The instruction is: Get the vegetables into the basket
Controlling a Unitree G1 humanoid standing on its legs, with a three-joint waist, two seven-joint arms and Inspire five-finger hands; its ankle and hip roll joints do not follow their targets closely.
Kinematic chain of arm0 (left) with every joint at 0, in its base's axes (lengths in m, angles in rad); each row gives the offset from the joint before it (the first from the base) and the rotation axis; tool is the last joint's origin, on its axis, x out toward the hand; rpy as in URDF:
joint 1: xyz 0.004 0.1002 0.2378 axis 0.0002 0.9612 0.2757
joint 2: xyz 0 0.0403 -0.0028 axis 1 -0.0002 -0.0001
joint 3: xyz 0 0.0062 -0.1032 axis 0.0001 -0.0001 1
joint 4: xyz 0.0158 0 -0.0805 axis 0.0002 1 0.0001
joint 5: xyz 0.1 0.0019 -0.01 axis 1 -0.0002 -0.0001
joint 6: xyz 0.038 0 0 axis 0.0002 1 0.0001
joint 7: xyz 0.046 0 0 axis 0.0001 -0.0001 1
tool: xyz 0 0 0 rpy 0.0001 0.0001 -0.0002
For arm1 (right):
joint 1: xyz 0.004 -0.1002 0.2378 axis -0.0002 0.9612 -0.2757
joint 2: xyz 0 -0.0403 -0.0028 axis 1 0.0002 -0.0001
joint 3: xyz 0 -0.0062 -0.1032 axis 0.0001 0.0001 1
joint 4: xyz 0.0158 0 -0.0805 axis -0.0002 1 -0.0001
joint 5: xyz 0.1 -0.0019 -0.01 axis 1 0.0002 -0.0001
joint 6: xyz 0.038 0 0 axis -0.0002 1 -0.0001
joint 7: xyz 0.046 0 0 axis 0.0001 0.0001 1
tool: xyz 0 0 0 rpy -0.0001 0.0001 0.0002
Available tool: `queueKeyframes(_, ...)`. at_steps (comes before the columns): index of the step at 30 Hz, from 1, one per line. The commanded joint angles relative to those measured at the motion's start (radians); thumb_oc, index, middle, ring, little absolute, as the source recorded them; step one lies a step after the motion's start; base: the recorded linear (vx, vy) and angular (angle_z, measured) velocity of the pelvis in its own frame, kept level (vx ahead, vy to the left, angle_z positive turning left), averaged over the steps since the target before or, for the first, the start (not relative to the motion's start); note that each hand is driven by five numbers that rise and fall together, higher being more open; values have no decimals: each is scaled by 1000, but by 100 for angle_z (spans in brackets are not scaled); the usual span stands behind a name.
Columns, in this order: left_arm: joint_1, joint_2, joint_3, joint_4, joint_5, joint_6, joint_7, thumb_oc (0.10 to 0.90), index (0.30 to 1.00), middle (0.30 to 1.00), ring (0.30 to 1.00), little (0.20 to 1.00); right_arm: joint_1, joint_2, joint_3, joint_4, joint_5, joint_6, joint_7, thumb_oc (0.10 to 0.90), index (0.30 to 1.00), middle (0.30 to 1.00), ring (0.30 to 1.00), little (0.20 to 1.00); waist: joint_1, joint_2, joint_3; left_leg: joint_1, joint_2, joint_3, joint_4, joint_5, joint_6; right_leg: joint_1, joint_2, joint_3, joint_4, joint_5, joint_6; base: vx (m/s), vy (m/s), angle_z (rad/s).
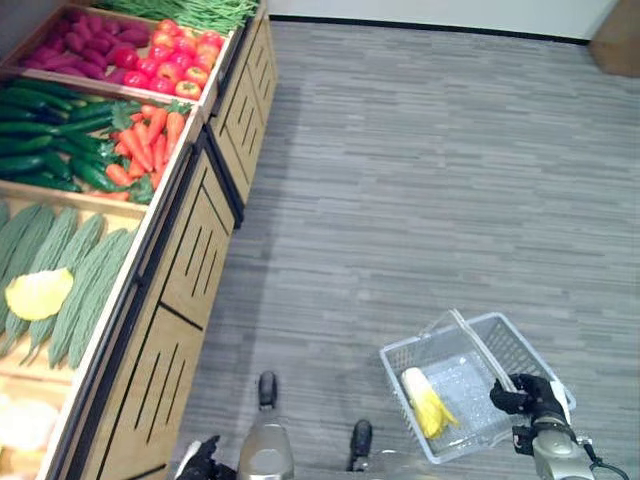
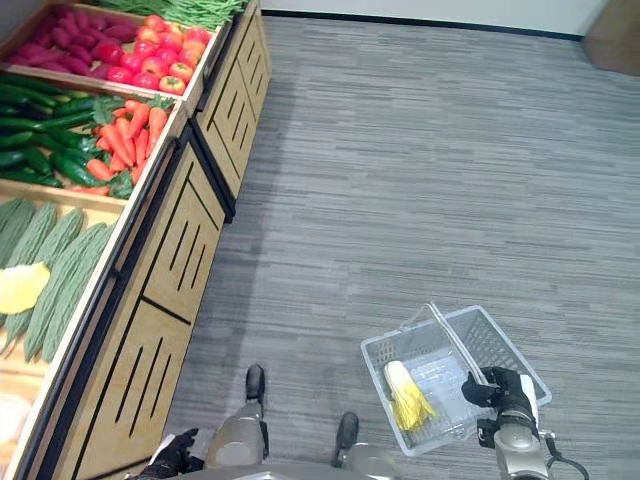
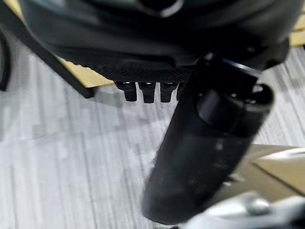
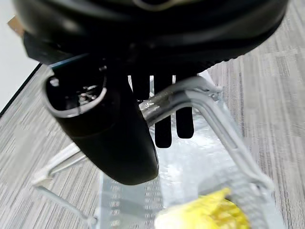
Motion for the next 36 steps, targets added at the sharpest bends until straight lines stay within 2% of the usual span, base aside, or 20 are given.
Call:
queueKeyframes(1,-47,74,25,-41,-40,-41,31,900,1000,1000,1000,1000,-13,-82,-32,-115,13,-82,-55,400,300,300,300,300,1,-64,-83,-128,-41,26,147,-77,18,11,-162,-24,111,57,144,162,194,-32)
queueKeyframes(2,-58,85,32,-61,-68,-46,33,900,1000,1000,1000,1000,-38,-74,-22,-102,19,-81,-58,400,300,300,300,300,3,-73,-83,-139,-66,35,163,-102,36,-11,-189,-14,124,106,160,161,193,-16)
queueKeyframes(3,-58,86,32,-61,-68,-46,32,900,1000,1000,1000,1000,-39,-74,-21,-101,19,-81,-58,400,300,300,300,300,3,-73,-83,-140,-67,36,164,-103,37,-13,-189,-13,124,106,160,171,190,-7)
queueKeyframes(7,-63,95,19,-55,-46,-46,32,900,1000,1000,1000,1000,-45,-73,-19,-90,16,-79,-52,400,300,300,300,300,0,-82,-85,-131,-109,34,174,-142,64,-28,-222,-3,183,182,177,144,138,-1)
queueKeyframes(11,-48,104,18,-68,-40,-40,22,900,1000,1000,1000,1000,-69,-79,-12,-102,12,-80,-53,400,300,300,300,300,-6,-57,-51,-58,-135,42,177,-201,118,-139,-248,15,465,286,172,83,195,-6)
queueKeyframes(12,-49,103,18,-68,-40,-40,22,900,1000,1000,1000,1000,-70,-80,-12,-101,12,-80,-53,400,300,300,300,300,-4,-56,-53,-61,-133,43,176,-198,118,-144,-246,17,464,290,171,80,149,-17)
queueKeyframes(13,-46,107,14,-70,-37,-37,20,900,1000,1000,1000,1000,-74,-80,-10,-110,10,-80,-54,400,300,300,300,300,-13,-40,-40,-37,-128,38,176,-211,125,-180,-236,17,511,281,161,315,150,5)
queueKeyframes(14,-53,110,22,-46,-42,-33,27,900,1000,1000,1000,1000,-83,-75,-1,-128,5,-84,-53,400,300,300,300,300,-39,-23,-5,53,-120,44,161,-239,124,-307,-198,-22,525,182,133,447,110,-1)
queueKeyframes(15,-51,110,33,-38,-46,-31,31,900,1000,1000,1000,1000,-87,-76,3,-142,5,-84,-51,400,300,300,300,300,-43,-29,1,85,-124,47,154,-254,115,-333,-202,-61,455,164,130,401,42,-16)
queueKeyframes(16,-51,110,33,-37,-46,-31,31,900,1000,1000,1000,1000,-87,-76,4,-143,5,-84,-51,400,300,300,300,300,-46,-26,5,92,-121,43,152,-257,113,-322,-199,-66,451,161,130,239,-90,-29)
queueKeyframes(18,-48,105,42,-21,-38,-31,29,900,1000,1000,1000,1000,-88,-73,5,-148,7,-83,-52,400,300,300,300,300,-60,-36,14,133,-120,27,153,-282,94,-331,-207,-96,315,177,147,302,-144,18)
queueKeyframes(20,-41,98,49,-13,-26,-30,27,900,1000,1000,1000,1000,-90,-74,9,-150,9,-86,-54,400,300,300,300,300,-82,-41,16,179,-118,7,154,-307,74,-357,-179,-76,174,212,169,396,-172,36)
queueKeyframes(21,-42,95,53,-9,-22,-31,26,900,1000,1000,1000,1000,-88,-77,9,-155,8,-87,-52,400,300,300,300,300,-98,-45,14,200,-120,-8,158,-317,67,-382,-171,-37,137,235,179,376,-149,27)
queueKeyframes(23,-42,87,54,3,-15,-32,20,900,1000,1000,1000,1000,-83,-84,9,-164,4,-84,-42,400,300,300,300,300,-110,-43,6,237,-117,-32,180,-337,54,-397,-153,9,129,256,183,376,-174,36)
queueKeyframes(25,-41,76,52,8,-14,-35,24,900,1000,1000,1000,1000,-69,-79,6,-168,4,-88,-40,400,300,300,300,300,-109,-48,-5,245,-115,-45,215,-353,42,-372,-147,9,129,268,170,301,-212,58)
queueKeyframes(27,-38,66,55,2,-24,-34,30,900,1000,1000,1000,1000,-64,-89,6,-169,7,-87,-33,400,300,300,300,300,-104,-43,-18,243,-96,-59,250,-324,19,-347,-126,-4,142,256,153,281,-309,52)
queueKeyframes(28,-48,59,64,6,-60,-31,32,900,1000,1000,1000,1000,-65,-101,-2,-170,21,-90,-36,400,300,300,300,300,-106,-37,-19,225,-74,-79,288,-292,-2,-349,-109,-12,177,223,130,275,-343,57)
queueKeyframes(33,-61,47,44,3,-63,-30,37,900,1000,1000,1000,1000,-65,-120,-9,-181,43,-99,-35,400,300,300,300,300,-120,-20,-28,210,-37,-114,330,-243,-19,-371,-72,-13,285,130,82,160,-177,18)
queueKeyframes(35,-64,41,38,-12,-75,-30,40,900,1000,1000,1000,1000,-53,-126,-9,-190,37,-97,-35,400,300,300,300,300,-121,-15,-28,181,-21,-124,411,-171,-29,-355,-49,-10,307,88,52,225,-280,13)
queueKeyframes(36,-79,33,26,-22,-83,-25,41,900,1000,1000,1000,1000,-41,-136,-15,-182,38,-96,-40,400,300,300,300,300,-113,-26,-8,96,-5,-135,591,-79,-41,-317,-36,-15,308,57,17,167,-278,29)
